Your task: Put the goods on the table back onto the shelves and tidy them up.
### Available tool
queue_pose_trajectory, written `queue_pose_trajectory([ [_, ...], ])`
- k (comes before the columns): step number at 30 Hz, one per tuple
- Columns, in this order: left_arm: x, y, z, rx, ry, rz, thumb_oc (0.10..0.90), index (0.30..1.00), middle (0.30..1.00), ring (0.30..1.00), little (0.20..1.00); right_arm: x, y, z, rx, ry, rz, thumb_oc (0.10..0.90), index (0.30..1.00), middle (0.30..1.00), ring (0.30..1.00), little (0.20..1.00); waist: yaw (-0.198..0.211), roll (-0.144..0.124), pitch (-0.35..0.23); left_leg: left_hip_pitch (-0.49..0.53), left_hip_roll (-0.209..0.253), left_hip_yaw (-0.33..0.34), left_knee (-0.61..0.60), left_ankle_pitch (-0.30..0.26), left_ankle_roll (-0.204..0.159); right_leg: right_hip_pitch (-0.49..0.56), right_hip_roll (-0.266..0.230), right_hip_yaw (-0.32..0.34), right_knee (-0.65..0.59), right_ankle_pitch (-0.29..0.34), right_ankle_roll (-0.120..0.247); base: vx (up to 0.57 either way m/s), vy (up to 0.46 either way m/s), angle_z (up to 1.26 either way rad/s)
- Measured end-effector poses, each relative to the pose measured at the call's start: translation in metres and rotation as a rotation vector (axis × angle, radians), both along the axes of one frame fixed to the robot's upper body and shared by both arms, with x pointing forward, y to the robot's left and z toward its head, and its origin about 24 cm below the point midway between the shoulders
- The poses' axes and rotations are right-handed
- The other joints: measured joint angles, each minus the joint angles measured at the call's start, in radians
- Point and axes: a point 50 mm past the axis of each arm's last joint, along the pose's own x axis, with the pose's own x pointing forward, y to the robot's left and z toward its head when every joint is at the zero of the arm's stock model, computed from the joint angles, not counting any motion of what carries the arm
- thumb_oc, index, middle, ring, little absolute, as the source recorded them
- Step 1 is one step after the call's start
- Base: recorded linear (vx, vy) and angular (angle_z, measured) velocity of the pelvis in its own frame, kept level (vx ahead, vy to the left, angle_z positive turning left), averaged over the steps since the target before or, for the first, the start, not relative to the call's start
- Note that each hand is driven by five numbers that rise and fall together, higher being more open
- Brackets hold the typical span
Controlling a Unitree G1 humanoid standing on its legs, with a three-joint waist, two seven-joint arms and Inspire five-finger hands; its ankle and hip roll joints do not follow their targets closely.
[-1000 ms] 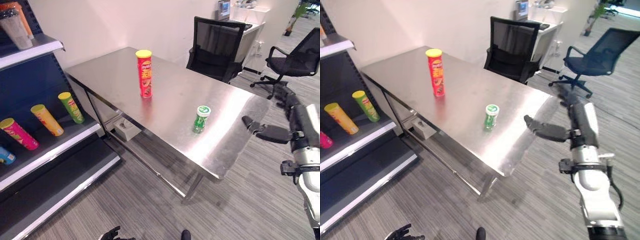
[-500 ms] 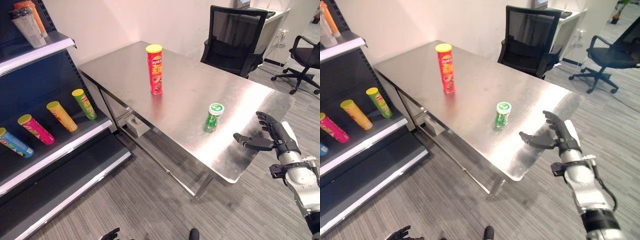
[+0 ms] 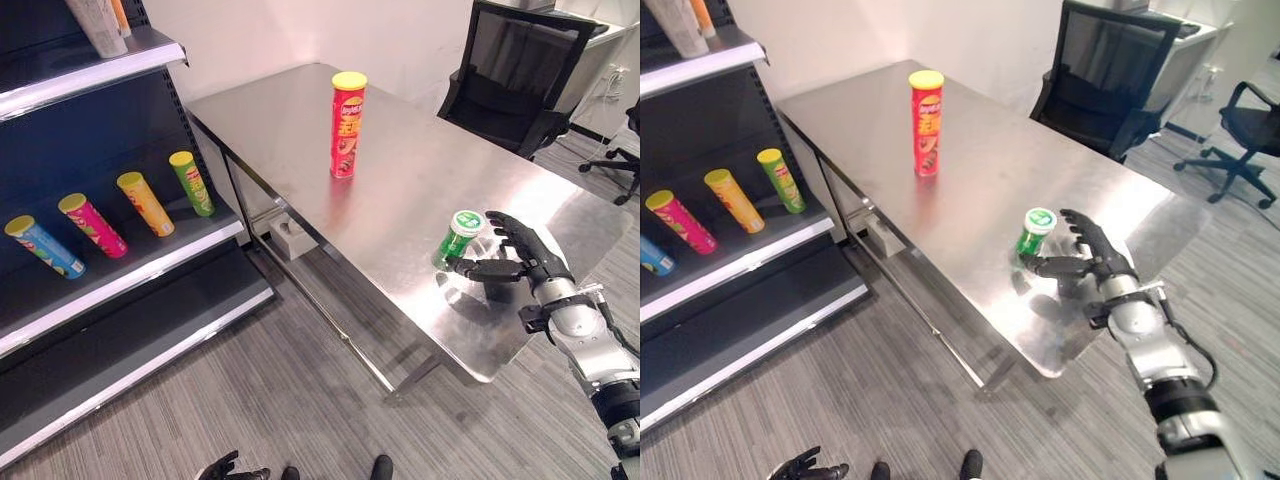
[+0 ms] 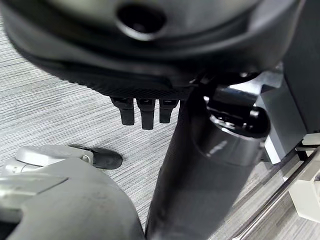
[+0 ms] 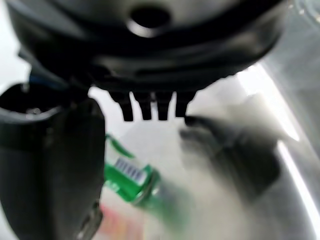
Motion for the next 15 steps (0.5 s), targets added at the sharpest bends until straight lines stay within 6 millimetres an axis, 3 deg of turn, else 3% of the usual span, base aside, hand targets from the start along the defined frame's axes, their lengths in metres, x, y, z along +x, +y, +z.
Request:
queue_pose_trajectory([
  [10,0.003,0.001,0.0,0.019,-0.001,0.01,0.8,0.9,0.9,0.9,0.9,0.012,-0.011,0.005,-0.032,-0.006,-0.092,0.8,0.9,0.9,0.9,0.9,0.039,0.012,0.008,-0.004,-0.001,-0.023,-0.001,0.004,-0.006,0.01,-0.003,-0.021,0.0,-0.004,0.003,0.01,-0.006,0.07],
  [11,0.003,0.001,0.0,0.02,-0.001,0.012,0.8,0.9,0.9,0.9,0.9,0.013,-0.012,0.004,-0.029,-0.003,-0.102,0.704,0.756,0.756,0.756,0.756,0.04,0.011,0.008,-0.005,-0.001,-0.03,-0.002,0.004,-0.006,0.013,-0.003,-0.026,0.0,-0.005,0.005,0.01,0.0,0.14],
  [12,0.003,0.001,0.0,0.019,-0.001,0.019,0.8,0.9,0.9,0.9,0.9,0.014,-0.011,0.003,-0.022,-0.007,-0.113,0.53,0.495,0.495,0.495,0.495,0.041,0.01,0.008,-0.005,-0.001,-0.032,-0.003,0.004,-0.007,0.013,-0.003,-0.027,0.0,-0.006,0.005,0.01,0.0,0.09],
  [13,0.002,0.001,0.0,0.015,-0.002,0.031,0.8,0.9,0.9,0.9,0.9,0.015,-0.011,0.004,-0.019,-0.013,-0.124,0.4,0.3,0.3,0.3,0.3,0.046,0.01,0.009,-0.007,-0.001,-0.033,-0.003,0.004,-0.007,0.012,-0.003,-0.027,0.0,-0.006,0.006,0.01,0.003,0.05],
  [15,0.0,0.002,0.0,0.023,0.004,0.045,0.8,0.9,0.9,0.9,0.9,0.02,-0.013,0.011,-0.02,-0.03,-0.146,0.4,0.3,0.3,0.3,0.3,0.048,0.006,0.011,-0.009,-0.001,-0.035,-0.002,0.004,-0.007,0.011,-0.003,-0.03,0.0,-0.006,0.005,0.01,0.006,0.02],
])
